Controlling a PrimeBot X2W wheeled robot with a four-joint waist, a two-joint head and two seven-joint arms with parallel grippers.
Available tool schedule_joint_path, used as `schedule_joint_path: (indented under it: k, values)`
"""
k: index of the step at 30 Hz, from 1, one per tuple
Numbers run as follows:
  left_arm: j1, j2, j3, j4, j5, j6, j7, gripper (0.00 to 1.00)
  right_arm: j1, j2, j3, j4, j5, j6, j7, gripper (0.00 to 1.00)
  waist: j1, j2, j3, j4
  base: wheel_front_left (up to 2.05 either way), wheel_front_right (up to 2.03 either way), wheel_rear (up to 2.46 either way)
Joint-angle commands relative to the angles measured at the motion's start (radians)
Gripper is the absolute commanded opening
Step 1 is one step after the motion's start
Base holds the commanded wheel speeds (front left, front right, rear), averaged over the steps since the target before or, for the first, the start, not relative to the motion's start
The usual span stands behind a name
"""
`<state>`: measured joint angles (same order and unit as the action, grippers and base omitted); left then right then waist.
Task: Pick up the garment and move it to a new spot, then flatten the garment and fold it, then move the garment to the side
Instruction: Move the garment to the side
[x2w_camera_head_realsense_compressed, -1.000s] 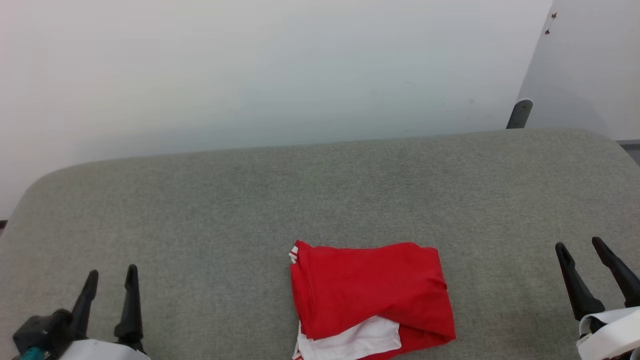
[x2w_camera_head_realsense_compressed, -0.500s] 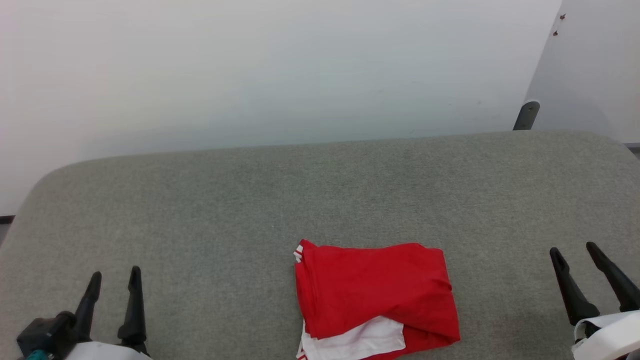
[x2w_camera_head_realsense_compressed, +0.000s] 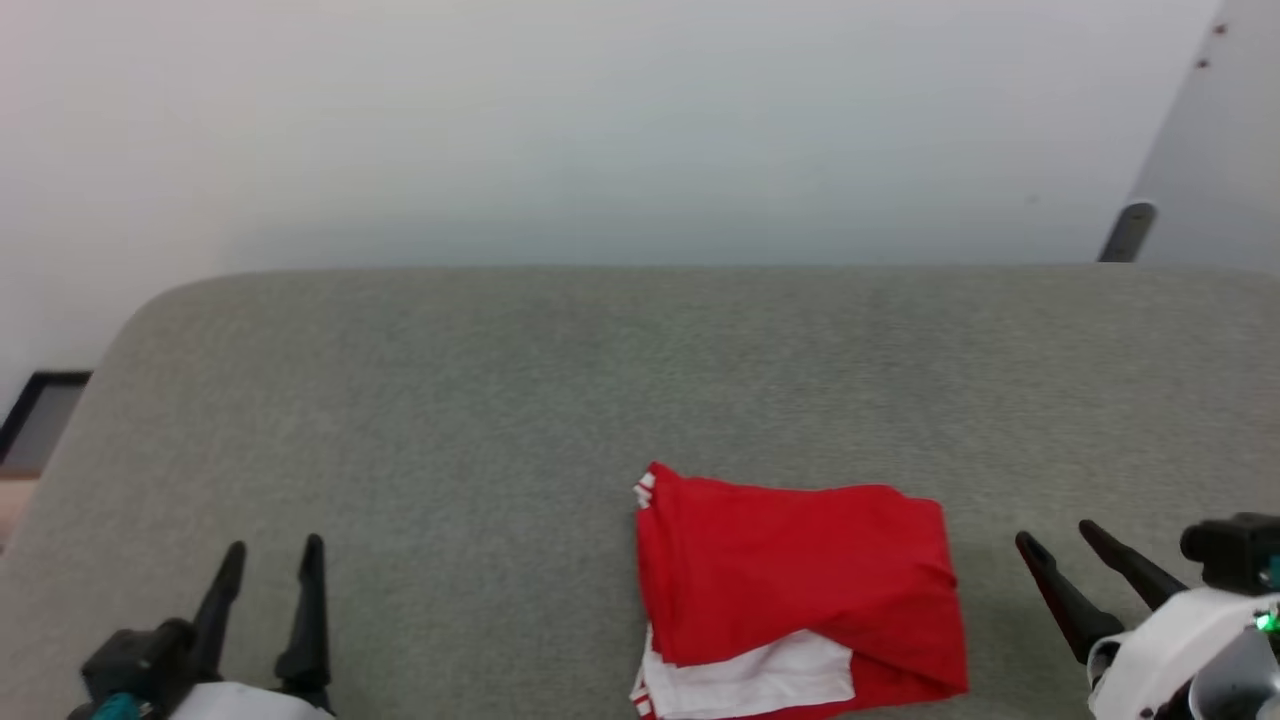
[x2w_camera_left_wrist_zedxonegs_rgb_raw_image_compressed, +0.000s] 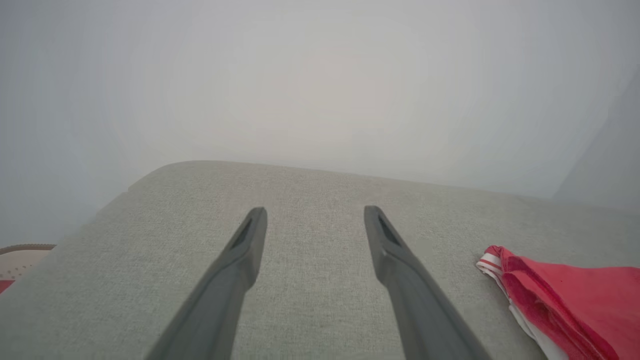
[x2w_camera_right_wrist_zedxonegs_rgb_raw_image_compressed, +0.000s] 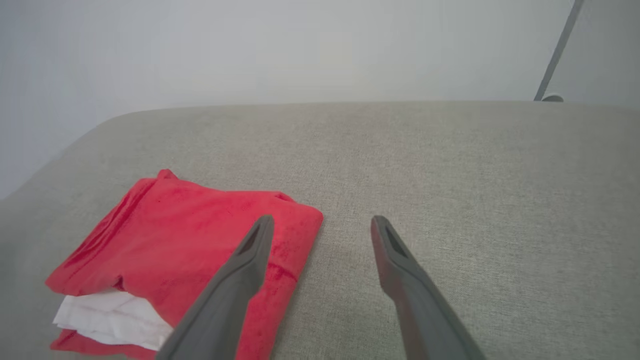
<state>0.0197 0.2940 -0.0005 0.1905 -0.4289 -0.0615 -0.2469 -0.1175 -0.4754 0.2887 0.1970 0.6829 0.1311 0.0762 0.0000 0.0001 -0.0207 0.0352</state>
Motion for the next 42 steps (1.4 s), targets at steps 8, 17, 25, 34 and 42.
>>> schedule_joint_path:
  k: [8,17,25,34,42]
  values:
    - [-0.054,-0.032,-0.043,0.003,0.009,-0.006,-0.004,1.0,-0.081,-0.021,0.047,0.055,0.088,-0.001,0.161,1.0,0.0,-0.0001,0.11,0.108,0.0,0.0,0.0]
    - [-0.128,-0.07,-0.08,0.041,0.014,-0.02,-0.013,1.0,-0.134,-0.006,0.075,0.158,0.165,-0.001,0.353,1.0,0.0,-0.0001,0.197,0.173,0.0,0.0,0.0]
    - [-0.163,-0.095,-0.068,0.07,0.017,-0.028,-0.018,1.0,-0.155,-0.006,0.152,0.198,0.185,-0.001,0.436,0.0,0.0,-0.0001,0.225,0.189,0.0,0.0,0.0]
    - [-0.184,-0.107,-0.035,0.05,0.039,-0.04,-0.018,1.0,-0.248,-0.127,0.138,0.166,0.165,-0.008,0.419,0.0,0.0,-0.0001,0.232,0.137,0.0,0.0,0.0]
    - [-0.225,-0.1,-0.032,0.045,0.058,-0.054,-0.017,1.0,-0.344,-0.218,0.131,0.131,0.134,-0.001,0.439,0.0,0.0,-0.0001,0.255,0.05,0.0,0.0,0.0]
